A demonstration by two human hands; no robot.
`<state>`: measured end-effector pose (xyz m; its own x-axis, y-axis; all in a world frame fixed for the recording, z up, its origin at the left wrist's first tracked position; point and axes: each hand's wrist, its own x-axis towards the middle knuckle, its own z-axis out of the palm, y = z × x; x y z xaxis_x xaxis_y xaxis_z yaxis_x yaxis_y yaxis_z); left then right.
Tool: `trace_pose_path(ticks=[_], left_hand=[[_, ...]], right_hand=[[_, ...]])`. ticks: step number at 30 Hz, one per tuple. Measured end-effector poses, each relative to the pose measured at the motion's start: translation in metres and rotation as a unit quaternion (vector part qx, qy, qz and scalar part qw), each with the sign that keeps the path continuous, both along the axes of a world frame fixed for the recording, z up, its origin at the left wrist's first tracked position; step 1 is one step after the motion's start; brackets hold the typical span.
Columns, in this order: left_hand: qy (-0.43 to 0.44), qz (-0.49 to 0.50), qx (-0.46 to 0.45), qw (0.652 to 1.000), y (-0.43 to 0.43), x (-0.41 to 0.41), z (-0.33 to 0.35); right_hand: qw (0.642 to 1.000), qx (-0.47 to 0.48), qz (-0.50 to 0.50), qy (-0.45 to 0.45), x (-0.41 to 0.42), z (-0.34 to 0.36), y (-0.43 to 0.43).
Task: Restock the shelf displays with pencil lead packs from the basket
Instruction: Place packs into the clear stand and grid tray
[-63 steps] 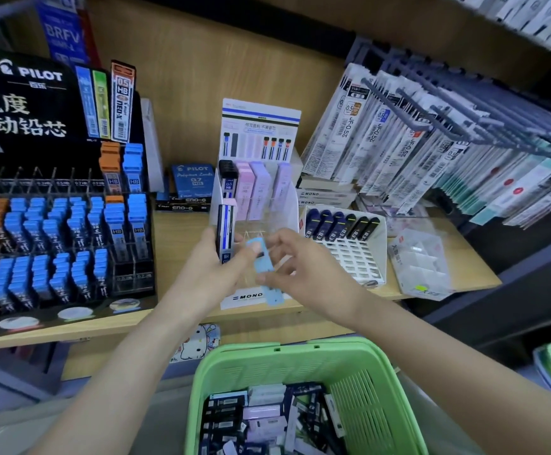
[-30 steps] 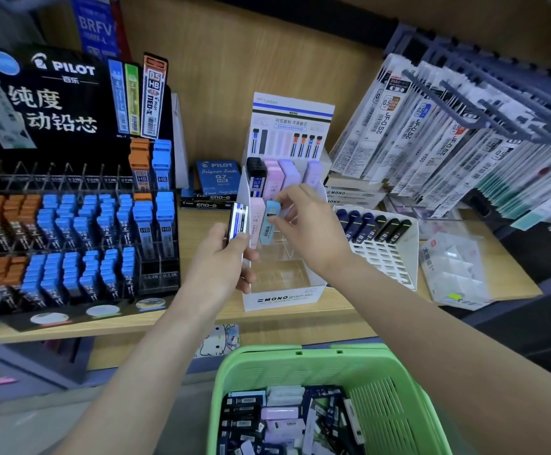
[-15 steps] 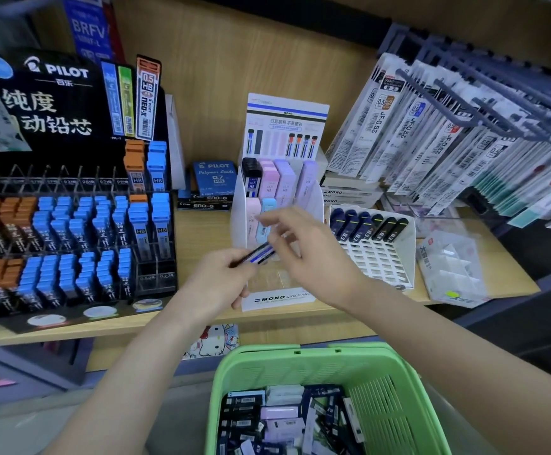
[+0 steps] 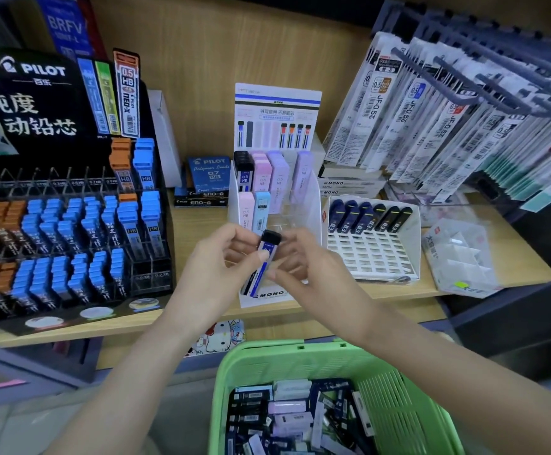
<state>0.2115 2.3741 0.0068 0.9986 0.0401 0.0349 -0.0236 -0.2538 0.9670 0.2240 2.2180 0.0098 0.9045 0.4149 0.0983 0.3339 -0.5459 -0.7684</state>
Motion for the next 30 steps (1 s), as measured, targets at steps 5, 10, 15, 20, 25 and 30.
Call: trace_pose_path(ticks=[5, 10, 15, 20, 25, 30], left_hand=[[-0.019, -0.011, 0.026, 0.999, -0.005, 0.000, -0.006], [-0.078, -0.025, 0.133, 0.988, -0.005, -0.006, -0.014], [-0.143, -0.023, 0.273, 0.951, 0.010, 0.004, -0.018], [-0.217, 0.003, 0.374, 0.902, 0.021, 0.029, -0.007], [-0.263, -0.023, 0.456, 0.850, 0.027, 0.047, -0.004], [-0.323, -0.055, 0.506, 0.798, 0.036, 0.047, -0.002]], right_hand=[[0.999, 0.047, 0.012, -0.022, 0.005, 0.007, -0.008], [0.998, 0.047, 0.011, -0.035, 0.012, 0.011, -0.017], [0.991, 0.094, -0.059, -0.081, 0.033, 0.027, -0.023], [0.983, 0.109, -0.062, -0.134, 0.059, 0.047, -0.007], [0.980, 0.054, -0.038, -0.187, 0.082, 0.056, 0.013], [0.978, 0.008, -0.034, -0.204, 0.096, 0.061, 0.020]])
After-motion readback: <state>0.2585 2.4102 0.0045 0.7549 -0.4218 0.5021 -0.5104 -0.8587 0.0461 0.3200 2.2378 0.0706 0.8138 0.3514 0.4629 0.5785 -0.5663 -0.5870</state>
